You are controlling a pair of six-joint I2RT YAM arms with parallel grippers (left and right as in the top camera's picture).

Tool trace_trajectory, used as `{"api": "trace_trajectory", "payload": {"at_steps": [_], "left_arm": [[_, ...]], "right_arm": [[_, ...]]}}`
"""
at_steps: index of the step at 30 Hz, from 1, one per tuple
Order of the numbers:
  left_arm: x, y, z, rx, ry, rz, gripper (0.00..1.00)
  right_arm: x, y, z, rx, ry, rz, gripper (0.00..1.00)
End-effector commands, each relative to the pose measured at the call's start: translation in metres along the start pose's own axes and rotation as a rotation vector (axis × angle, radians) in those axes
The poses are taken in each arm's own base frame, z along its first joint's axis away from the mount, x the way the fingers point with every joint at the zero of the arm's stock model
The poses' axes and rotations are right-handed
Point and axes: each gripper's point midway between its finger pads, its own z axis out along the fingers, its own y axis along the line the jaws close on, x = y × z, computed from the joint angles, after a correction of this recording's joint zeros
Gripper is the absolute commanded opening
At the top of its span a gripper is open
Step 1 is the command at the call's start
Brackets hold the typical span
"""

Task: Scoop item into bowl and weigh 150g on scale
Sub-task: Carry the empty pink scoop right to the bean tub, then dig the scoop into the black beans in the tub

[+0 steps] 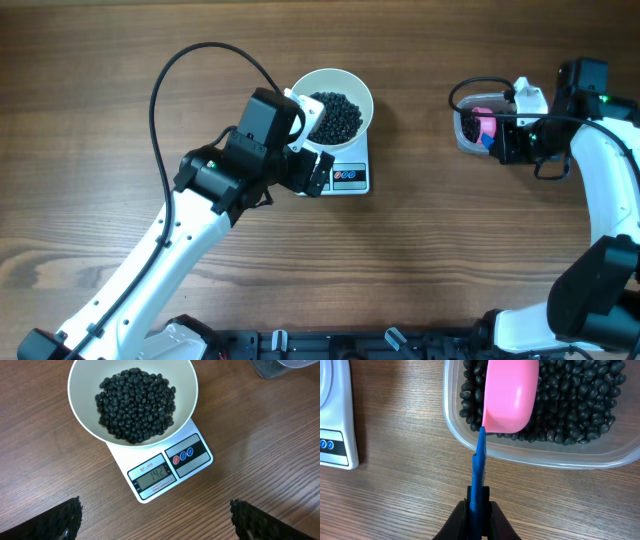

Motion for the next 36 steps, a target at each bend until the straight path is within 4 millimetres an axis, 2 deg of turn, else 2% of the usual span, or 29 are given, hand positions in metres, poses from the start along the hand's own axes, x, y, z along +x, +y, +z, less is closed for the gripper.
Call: {"api": "trace_trajectory", "payload": {"at_steps": [1, 5, 17, 23, 36], "left_arm": [[0.004, -0.004, 0.004, 0.017, 0.014, 0.018, 1.00], [0.004, -0.004, 0.004, 0.018, 0.014, 0.018, 1.00], [0.004, -0.004, 0.003, 0.017, 0.014, 0.018, 1.00], [0.004, -0.004, 0.003, 0.018, 0.014, 0.018, 1.00], [0.004, -0.004, 0.003, 0.017, 0.014, 0.018, 1.00]], "right_arm": [[-0.003, 0.005, 0.001, -0.072, -0.019, 0.004, 0.04], [-0.007, 0.020, -0.006, -0.212, -0.068, -0.003, 0.04], [0.002, -0.006, -0.013, -0.195, -0.076, 0.083, 0.04], [0.001, -0.013, -0.019, -0.231, -0.107, 0.145, 0.04], [-0.010, -0.012, -0.054, -0.498, -0.280, 0.284, 0.04]]}}
